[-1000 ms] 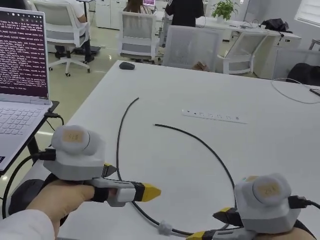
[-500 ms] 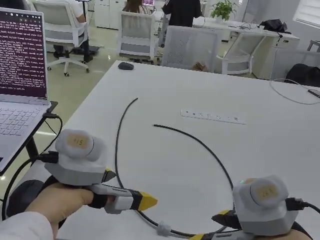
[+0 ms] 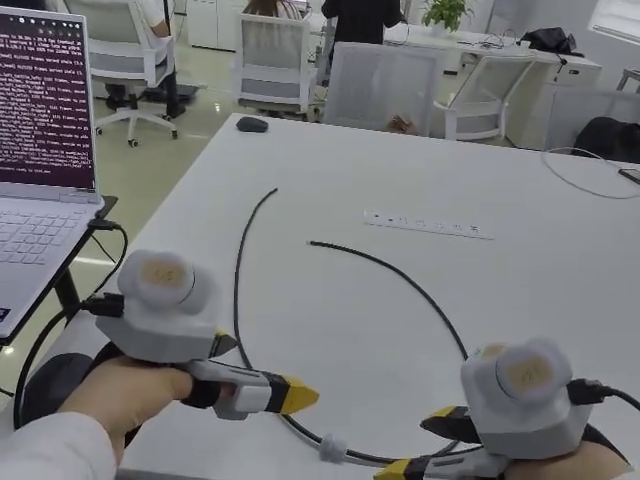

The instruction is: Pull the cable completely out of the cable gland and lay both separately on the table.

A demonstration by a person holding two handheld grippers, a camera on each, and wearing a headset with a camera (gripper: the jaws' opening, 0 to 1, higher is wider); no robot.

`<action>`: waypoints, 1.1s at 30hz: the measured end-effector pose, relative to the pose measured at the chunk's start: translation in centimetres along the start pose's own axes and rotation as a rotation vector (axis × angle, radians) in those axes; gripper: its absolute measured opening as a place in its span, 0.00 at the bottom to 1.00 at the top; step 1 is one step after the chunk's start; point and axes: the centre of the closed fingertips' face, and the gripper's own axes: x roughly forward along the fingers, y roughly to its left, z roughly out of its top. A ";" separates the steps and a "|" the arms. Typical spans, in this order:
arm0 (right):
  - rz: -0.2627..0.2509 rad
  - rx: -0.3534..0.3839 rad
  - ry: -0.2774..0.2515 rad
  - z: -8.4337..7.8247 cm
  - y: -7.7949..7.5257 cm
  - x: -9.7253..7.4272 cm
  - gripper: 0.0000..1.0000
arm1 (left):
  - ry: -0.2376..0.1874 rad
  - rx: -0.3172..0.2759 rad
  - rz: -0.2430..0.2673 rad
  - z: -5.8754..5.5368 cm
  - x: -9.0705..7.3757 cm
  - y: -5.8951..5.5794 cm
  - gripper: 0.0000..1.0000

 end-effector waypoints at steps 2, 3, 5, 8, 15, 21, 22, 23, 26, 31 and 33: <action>0.008 -0.006 -0.003 0.3 0.0 0.0 0.53 | 0.002 0.003 0.000 0.0 0.1 0.0 0.79; 0.010 -0.023 0.000 0.5 0.0 0.2 0.53 | 0.002 0.004 -0.001 0.1 0.1 0.0 0.79; 0.017 -0.065 0.002 0.8 -0.3 0.5 0.52 | 0.000 0.006 -0.004 0.1 0.1 -0.1 0.79; 0.025 -0.074 -0.010 1.5 -1.0 1.6 0.48 | 0.000 0.008 -0.005 0.0 0.1 -0.1 0.79; 0.091 -0.203 -0.003 2.6 -0.4 3.9 0.40 | 0.009 0.014 -0.002 -0.1 0.1 0.0 0.78; 0.128 -0.264 0.045 2.1 0.0 6.5 0.34 | 0.014 0.011 -0.001 -0.2 0.0 0.0 0.76; 0.136 -0.275 0.062 1.8 0.0 7.0 0.34 | 0.015 0.011 -0.001 -0.3 0.0 0.0 0.76; 0.136 -0.277 0.066 1.8 0.0 7.1 0.33 | 0.016 0.012 -0.001 -0.3 0.0 0.0 0.76; 0.131 -0.296 0.095 1.2 -0.5 8.3 0.27 | 0.020 0.016 -0.004 -0.4 0.0 -0.1 0.76; 0.144 -0.307 0.124 0.3 -0.4 9.5 0.24 | 0.019 0.019 -0.007 -0.3 0.0 -0.2 0.75; 0.149 -0.302 0.127 0.1 -0.4 9.8 0.23 | 0.018 0.019 -0.007 -0.3 0.0 -0.1 0.75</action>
